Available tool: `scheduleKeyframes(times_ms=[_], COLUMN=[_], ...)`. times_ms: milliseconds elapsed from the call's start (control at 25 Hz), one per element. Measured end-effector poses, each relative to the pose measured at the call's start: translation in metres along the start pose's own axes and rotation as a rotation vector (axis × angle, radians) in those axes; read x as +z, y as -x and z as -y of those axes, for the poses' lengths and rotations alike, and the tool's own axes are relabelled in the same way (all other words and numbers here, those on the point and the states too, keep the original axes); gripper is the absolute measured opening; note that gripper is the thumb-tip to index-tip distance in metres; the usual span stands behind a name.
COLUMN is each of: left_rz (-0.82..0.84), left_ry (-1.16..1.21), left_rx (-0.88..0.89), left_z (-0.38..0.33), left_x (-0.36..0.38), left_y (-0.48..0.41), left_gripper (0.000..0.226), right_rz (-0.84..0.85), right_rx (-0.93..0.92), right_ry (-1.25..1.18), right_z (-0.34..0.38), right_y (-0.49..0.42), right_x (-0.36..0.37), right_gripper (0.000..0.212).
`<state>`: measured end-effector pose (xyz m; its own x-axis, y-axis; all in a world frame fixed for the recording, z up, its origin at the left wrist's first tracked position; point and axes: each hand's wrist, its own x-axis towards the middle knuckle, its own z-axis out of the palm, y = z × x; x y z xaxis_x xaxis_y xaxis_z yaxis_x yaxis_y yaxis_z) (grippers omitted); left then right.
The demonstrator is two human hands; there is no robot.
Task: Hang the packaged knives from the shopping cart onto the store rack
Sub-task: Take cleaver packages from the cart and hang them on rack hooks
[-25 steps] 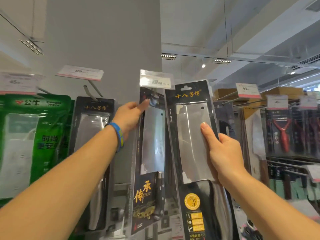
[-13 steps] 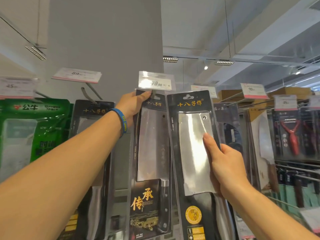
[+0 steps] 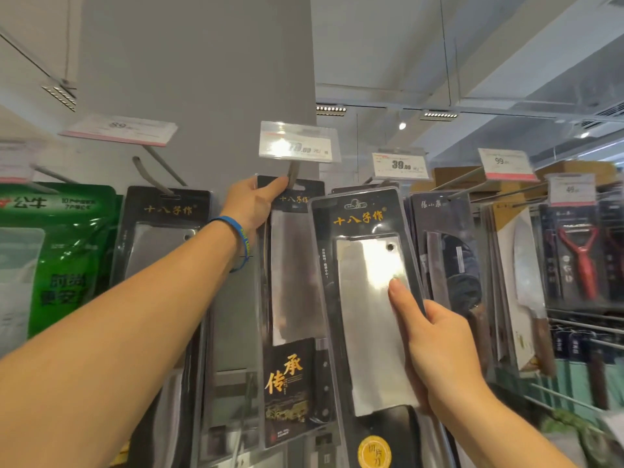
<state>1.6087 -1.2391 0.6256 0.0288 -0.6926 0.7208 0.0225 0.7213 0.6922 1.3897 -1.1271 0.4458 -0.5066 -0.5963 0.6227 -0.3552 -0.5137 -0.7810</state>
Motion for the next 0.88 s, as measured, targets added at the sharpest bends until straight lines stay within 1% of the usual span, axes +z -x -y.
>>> scheduleKeyframes(times_ms=[80,200,360,480,520,600,680,760,800,840,880], left_rz=[0.003,-0.03,-0.076,-0.124,-0.14,-0.158,-0.157,-0.184,-0.217,-0.268,-0.321], left_ry=[0.054,0.059,0.025,-0.064,-0.103,-0.201,-0.322,-0.423,-0.441,-0.445,-0.451], left_rx=[0.024,0.013,-0.049,-0.04,-0.036,-0.035,-0.057,-0.061,-0.026,0.054,0.179], left_z=[0.01,0.015,0.026,0.03,0.029,0.026,0.024,0.017,0.01,0.003,-0.004], left_x=[0.0,0.006,0.008,0.006,0.006,0.004,0.002,0.002,0.002,0.003,0.005], left_y=[-0.002,-0.009,-0.012,-0.015,-0.016,-0.018,-0.018,-0.014,-0.01,-0.004,0.003], left_gripper=[0.016,0.022,0.032,0.035,0.037,0.048,0.065,0.065,0.061,0.055,0.05], right_rz=[0.014,0.023,0.005,0.036,0.05,0.062,0.059,0.052,0.05,0.053,0.058], right_rx=[0.015,0.038,0.051,0.074,0.074,0.061,0.062,0.085,0.101,0.114,0.123], right_ry=[-0.009,-0.03,-0.029,-0.033,-0.031,-0.017,-0.018,-0.011,-0.004,0.002,-0.001], right_z=[-0.004,-0.011,-0.012,-0.017,-0.018,-0.017,-0.017,-0.02,-0.022,-0.023,-0.024], right_y=[-0.001,-0.001,0.008,0.017,0.02,0.027,0.031,0.034,0.035,0.037,0.039], right_x=[0.0,0.001,0.004,0.008,0.008,0.009,0.008,0.006,0.006,0.005,0.003], right_gripper=[0.083,0.089,0.07,0.071,0.067,0.058,0.057,0.062,0.064,0.065,0.068])
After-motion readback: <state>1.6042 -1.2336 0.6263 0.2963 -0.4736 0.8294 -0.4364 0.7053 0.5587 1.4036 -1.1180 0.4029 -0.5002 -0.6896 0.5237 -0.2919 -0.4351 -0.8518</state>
